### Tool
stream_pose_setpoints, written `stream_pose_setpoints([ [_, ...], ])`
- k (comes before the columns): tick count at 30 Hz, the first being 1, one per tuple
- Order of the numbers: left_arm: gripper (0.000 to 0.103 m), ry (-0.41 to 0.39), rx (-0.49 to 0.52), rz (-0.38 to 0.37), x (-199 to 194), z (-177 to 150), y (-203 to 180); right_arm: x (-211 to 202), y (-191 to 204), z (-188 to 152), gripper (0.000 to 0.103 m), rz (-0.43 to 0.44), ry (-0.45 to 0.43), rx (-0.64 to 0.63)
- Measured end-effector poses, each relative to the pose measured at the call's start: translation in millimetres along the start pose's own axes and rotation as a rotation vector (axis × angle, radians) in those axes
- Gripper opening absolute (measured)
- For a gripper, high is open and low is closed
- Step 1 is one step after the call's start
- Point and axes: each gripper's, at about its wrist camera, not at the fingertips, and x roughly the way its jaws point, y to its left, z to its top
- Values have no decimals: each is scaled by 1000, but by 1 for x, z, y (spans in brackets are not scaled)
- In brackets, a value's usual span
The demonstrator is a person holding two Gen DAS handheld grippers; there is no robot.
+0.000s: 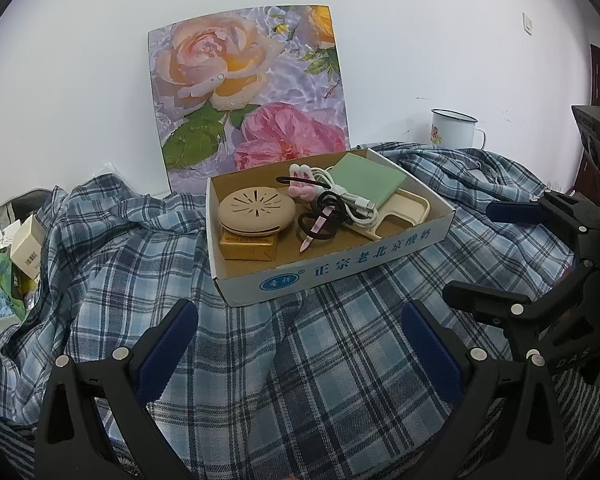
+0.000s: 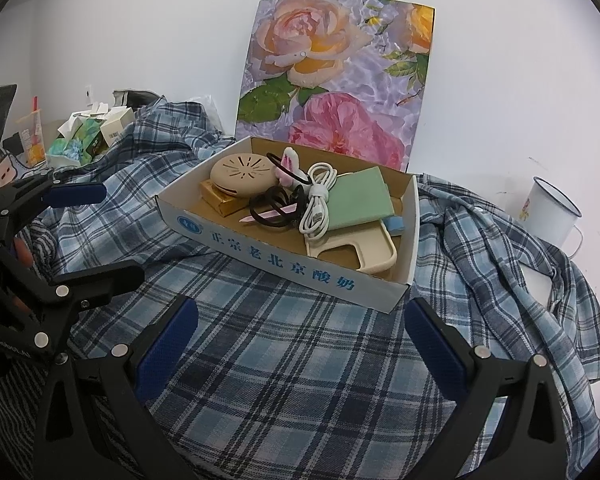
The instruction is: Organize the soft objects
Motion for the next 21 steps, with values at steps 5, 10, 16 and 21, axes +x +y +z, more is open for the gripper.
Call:
stream_pose_setpoints([
  [5, 103, 1, -1, 0, 0, 0, 0, 1, 0, 0, 103, 0, 2, 1],
  [10, 103, 2, 0, 0, 1, 0, 0, 1, 2, -1, 103, -3, 3, 2],
  [16, 103, 3, -1, 0, 1, -1, 0, 1, 1, -1, 103, -2, 3, 1],
  [21, 103, 4, -1, -1, 1, -1, 0, 2, 1, -1, 103, -3, 3, 0],
])
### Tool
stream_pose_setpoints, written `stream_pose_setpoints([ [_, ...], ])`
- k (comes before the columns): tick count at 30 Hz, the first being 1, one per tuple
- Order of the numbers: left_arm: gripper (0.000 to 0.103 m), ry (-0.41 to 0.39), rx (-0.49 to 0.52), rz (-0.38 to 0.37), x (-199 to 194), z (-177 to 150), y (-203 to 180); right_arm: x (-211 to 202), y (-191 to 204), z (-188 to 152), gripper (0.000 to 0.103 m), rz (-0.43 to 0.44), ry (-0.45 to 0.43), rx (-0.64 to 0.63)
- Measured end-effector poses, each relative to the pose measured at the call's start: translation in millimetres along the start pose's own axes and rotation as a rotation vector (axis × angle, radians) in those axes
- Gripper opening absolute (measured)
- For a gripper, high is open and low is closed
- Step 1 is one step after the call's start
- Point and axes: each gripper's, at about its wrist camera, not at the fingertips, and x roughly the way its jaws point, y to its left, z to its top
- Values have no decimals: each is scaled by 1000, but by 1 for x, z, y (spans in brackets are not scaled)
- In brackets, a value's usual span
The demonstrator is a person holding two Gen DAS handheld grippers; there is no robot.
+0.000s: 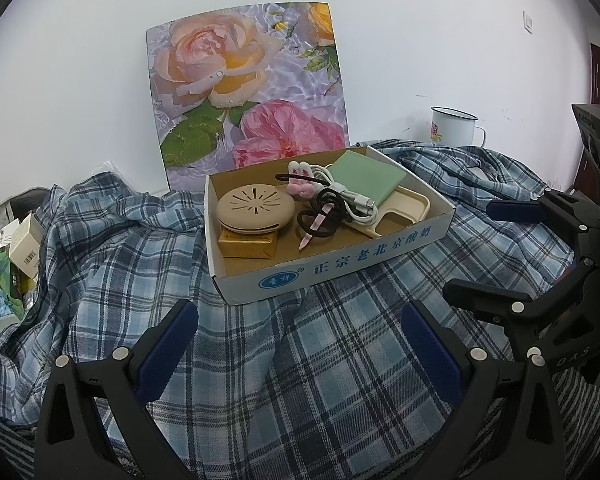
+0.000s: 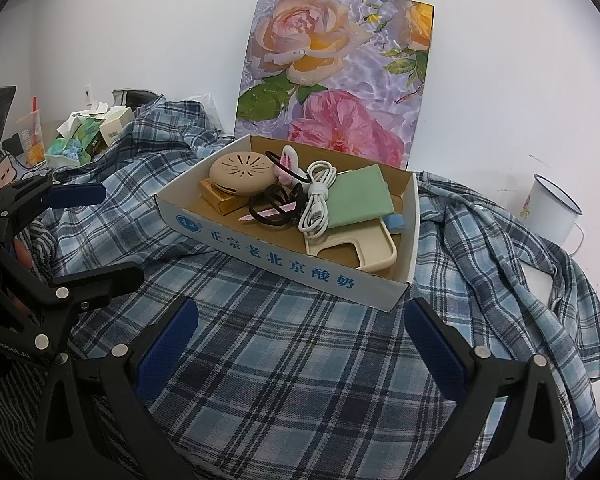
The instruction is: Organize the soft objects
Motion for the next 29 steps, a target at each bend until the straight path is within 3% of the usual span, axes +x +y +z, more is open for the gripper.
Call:
stream_pose_setpoints([
  [29, 103, 9, -2, -3, 3, -2, -1, 1, 0, -1, 103, -2, 6, 0],
])
